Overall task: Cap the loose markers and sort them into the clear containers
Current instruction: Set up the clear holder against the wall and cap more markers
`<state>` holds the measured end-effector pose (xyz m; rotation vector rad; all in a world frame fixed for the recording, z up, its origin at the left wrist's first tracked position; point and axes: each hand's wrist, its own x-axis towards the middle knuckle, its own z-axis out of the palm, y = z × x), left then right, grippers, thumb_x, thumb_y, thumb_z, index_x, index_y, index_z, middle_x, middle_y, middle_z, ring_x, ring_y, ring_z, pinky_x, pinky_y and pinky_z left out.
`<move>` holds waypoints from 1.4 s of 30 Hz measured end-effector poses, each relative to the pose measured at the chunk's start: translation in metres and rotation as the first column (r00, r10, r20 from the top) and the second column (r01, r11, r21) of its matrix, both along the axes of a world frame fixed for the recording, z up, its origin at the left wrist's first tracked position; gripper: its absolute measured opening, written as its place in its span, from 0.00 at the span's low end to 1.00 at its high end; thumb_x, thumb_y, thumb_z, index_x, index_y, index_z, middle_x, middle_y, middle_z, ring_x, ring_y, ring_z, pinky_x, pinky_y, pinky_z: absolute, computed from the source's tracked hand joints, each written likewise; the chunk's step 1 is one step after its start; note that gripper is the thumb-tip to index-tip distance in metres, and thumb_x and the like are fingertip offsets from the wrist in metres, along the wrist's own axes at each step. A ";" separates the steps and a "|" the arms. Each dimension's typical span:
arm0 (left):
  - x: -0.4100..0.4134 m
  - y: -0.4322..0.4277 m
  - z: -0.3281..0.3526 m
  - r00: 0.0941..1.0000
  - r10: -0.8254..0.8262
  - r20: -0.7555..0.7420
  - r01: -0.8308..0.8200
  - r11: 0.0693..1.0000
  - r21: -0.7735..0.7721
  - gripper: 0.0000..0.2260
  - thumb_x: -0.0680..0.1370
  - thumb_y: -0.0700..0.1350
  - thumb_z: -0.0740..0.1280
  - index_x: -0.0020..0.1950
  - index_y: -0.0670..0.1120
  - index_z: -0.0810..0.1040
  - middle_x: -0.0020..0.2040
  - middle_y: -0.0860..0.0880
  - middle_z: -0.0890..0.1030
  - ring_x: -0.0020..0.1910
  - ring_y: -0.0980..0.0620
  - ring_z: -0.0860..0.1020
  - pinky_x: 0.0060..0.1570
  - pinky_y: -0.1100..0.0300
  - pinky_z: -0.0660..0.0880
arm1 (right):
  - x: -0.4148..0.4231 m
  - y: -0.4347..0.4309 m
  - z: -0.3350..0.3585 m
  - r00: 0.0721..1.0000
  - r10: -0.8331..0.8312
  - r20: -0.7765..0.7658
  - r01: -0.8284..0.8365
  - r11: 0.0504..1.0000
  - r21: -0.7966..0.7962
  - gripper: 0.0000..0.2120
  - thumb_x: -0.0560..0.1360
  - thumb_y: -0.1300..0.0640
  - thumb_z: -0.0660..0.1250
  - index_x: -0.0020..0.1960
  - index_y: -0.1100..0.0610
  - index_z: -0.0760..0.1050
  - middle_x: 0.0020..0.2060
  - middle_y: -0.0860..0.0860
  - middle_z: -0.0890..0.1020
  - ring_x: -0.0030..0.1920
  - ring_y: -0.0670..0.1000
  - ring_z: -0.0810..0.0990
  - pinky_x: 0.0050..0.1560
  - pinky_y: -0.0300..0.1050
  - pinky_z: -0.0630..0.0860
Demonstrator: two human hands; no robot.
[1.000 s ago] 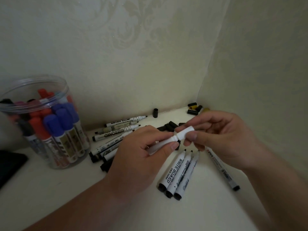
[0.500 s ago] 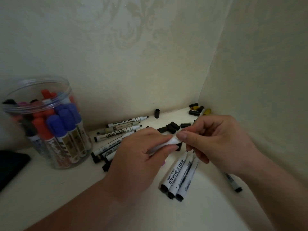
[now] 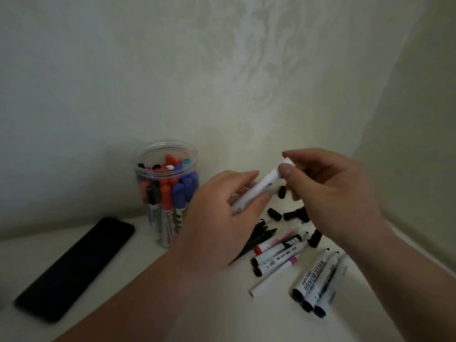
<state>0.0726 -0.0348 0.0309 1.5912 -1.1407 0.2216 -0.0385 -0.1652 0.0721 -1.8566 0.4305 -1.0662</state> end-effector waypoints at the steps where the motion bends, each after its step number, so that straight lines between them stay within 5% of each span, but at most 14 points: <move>1: 0.006 0.011 0.000 1.000 0.028 0.005 -0.028 1.000 -0.014 0.14 0.77 0.51 0.72 0.62 0.52 0.82 0.48 0.59 0.81 0.47 0.60 0.81 0.43 0.66 0.78 | 0.007 0.002 0.011 0.999 -0.012 0.052 0.013 1.000 -0.010 0.08 0.74 0.59 0.74 0.52 0.51 0.83 0.38 0.51 0.85 0.36 0.50 0.82 0.38 0.40 0.79; 5: 0.037 0.057 -0.002 0.985 0.167 0.036 -0.162 0.980 -0.114 0.06 0.77 0.46 0.72 0.53 0.48 0.84 0.38 0.55 0.79 0.33 0.53 0.78 0.33 0.62 0.75 | 0.042 0.020 0.055 0.978 -0.004 0.210 0.025 0.995 -0.094 0.05 0.74 0.59 0.75 0.49 0.56 0.81 0.39 0.55 0.84 0.39 0.57 0.83 0.42 0.44 0.81; 8: 0.051 0.083 0.000 0.961 0.268 0.069 -0.253 0.953 -0.168 0.03 0.75 0.44 0.72 0.47 0.45 0.85 0.34 0.54 0.80 0.29 0.52 0.75 0.31 0.66 0.71 | 0.073 0.035 0.076 0.952 0.009 0.308 0.040 0.987 -0.153 0.03 0.73 0.59 0.74 0.45 0.56 0.81 0.38 0.53 0.84 0.37 0.54 0.83 0.40 0.45 0.81; 11: 0.066 0.096 -0.007 0.936 0.351 -0.010 -0.348 0.924 -0.156 0.05 0.73 0.48 0.74 0.41 0.47 0.82 0.31 0.52 0.79 0.29 0.51 0.76 0.31 0.57 0.74 | 0.098 0.047 0.083 0.926 0.023 0.377 0.063 0.975 -0.213 0.02 0.74 0.60 0.73 0.45 0.57 0.80 0.37 0.49 0.83 0.36 0.46 0.82 0.39 0.40 0.79; 13: 0.075 0.098 -0.011 0.919 0.388 -0.076 -0.394 0.911 -0.121 0.08 0.71 0.52 0.75 0.40 0.50 0.80 0.32 0.53 0.79 0.30 0.52 0.76 0.32 0.52 0.76 | 0.113 0.052 0.078 0.957 0.046 0.287 0.056 0.940 -0.337 0.02 0.74 0.61 0.72 0.46 0.58 0.80 0.35 0.47 0.81 0.34 0.42 0.79 0.37 0.34 0.76; 15: 0.078 0.100 -0.009 0.893 0.436 -0.113 -0.442 0.896 -0.036 0.14 0.68 0.57 0.77 0.43 0.53 0.76 0.36 0.55 0.78 0.32 0.55 0.76 0.35 0.50 0.77 | 0.122 0.055 0.071 0.988 0.061 0.141 0.004 0.909 -0.417 0.02 0.75 0.60 0.72 0.46 0.58 0.80 0.36 0.50 0.82 0.35 0.47 0.80 0.37 0.39 0.78; 18: 0.078 0.102 -0.003 0.876 0.463 -0.135 -0.460 0.886 0.055 0.28 0.63 0.61 0.79 0.56 0.56 0.70 0.50 0.59 0.74 0.46 0.60 0.75 0.46 0.54 0.78 | 0.125 0.054 0.074 0.997 0.068 0.049 -0.035 0.867 -0.498 0.03 0.75 0.59 0.72 0.45 0.57 0.79 0.35 0.50 0.81 0.33 0.48 0.78 0.35 0.41 0.76; 21: 0.080 0.098 0.006 0.915 0.365 -0.172 -0.345 0.929 0.136 0.44 0.63 0.60 0.81 0.73 0.61 0.61 0.68 0.61 0.69 0.65 0.60 0.72 0.63 0.54 0.75 | 0.122 0.051 0.084 0.997 0.082 -0.003 -0.068 0.810 -0.583 0.03 0.75 0.59 0.72 0.45 0.58 0.79 0.35 0.50 0.81 0.30 0.44 0.75 0.34 0.36 0.73; 23: 0.080 0.094 0.012 0.929 0.237 -0.283 -0.198 0.967 0.162 0.48 0.64 0.54 0.82 0.76 0.64 0.56 0.72 0.61 0.68 0.65 0.63 0.73 0.63 0.60 0.75 | 0.123 0.054 0.084 0.989 0.147 0.003 -0.122 0.834 -0.539 0.03 0.74 0.61 0.73 0.44 0.59 0.80 0.35 0.50 0.81 0.31 0.44 0.77 0.35 0.36 0.74; 26: 0.078 0.088 0.014 0.923 0.149 -0.355 -0.097 0.982 0.161 0.51 0.66 0.48 0.82 0.78 0.64 0.53 0.70 0.62 0.71 0.62 0.63 0.75 0.60 0.65 0.73 | 0.128 0.065 0.082 0.942 0.329 0.062 -0.276 0.868 -0.412 0.03 0.73 0.65 0.74 0.44 0.61 0.81 0.35 0.48 0.81 0.33 0.41 0.78 0.36 0.34 0.74; 32: 0.079 0.087 0.014 0.904 0.138 -0.404 -0.094 0.987 0.128 0.51 0.66 0.46 0.83 0.79 0.62 0.54 0.61 0.67 0.74 0.50 0.76 0.75 0.45 0.77 0.73 | 0.140 0.076 0.076 0.955 0.256 -0.151 -0.297 0.807 -0.511 0.14 0.75 0.59 0.73 0.57 0.51 0.73 0.43 0.46 0.83 0.43 0.42 0.83 0.44 0.39 0.79; 37: 0.081 0.087 0.013 0.908 0.153 -0.390 -0.104 0.984 0.145 0.50 0.65 0.48 0.83 0.79 0.60 0.56 0.55 0.70 0.74 0.51 0.74 0.75 0.58 0.70 0.72 | 0.136 0.063 0.075 0.982 0.088 -0.168 -0.162 0.849 -0.503 0.13 0.76 0.60 0.71 0.55 0.51 0.70 0.40 0.48 0.83 0.37 0.44 0.82 0.40 0.41 0.80; 40: 0.083 0.087 0.011 0.914 0.161 -0.373 -0.103 0.980 0.171 0.49 0.64 0.50 0.83 0.78 0.61 0.57 0.51 0.72 0.73 0.53 0.72 0.75 0.58 0.69 0.72 | 0.134 0.068 0.070 0.967 0.206 -0.152 -0.251 0.876 -0.412 0.12 0.75 0.64 0.71 0.52 0.53 0.71 0.38 0.51 0.83 0.36 0.50 0.82 0.38 0.45 0.80; 42: 0.085 0.087 0.010 0.919 0.159 -0.361 -0.104 0.981 0.167 0.47 0.64 0.50 0.83 0.75 0.64 0.59 0.54 0.72 0.75 0.54 0.71 0.76 0.56 0.70 0.72 | 0.142 0.075 0.061 0.936 0.206 -0.285 -0.320 0.834 -0.450 0.07 0.76 0.62 0.70 0.48 0.52 0.74 0.36 0.49 0.82 0.36 0.49 0.80 0.37 0.44 0.76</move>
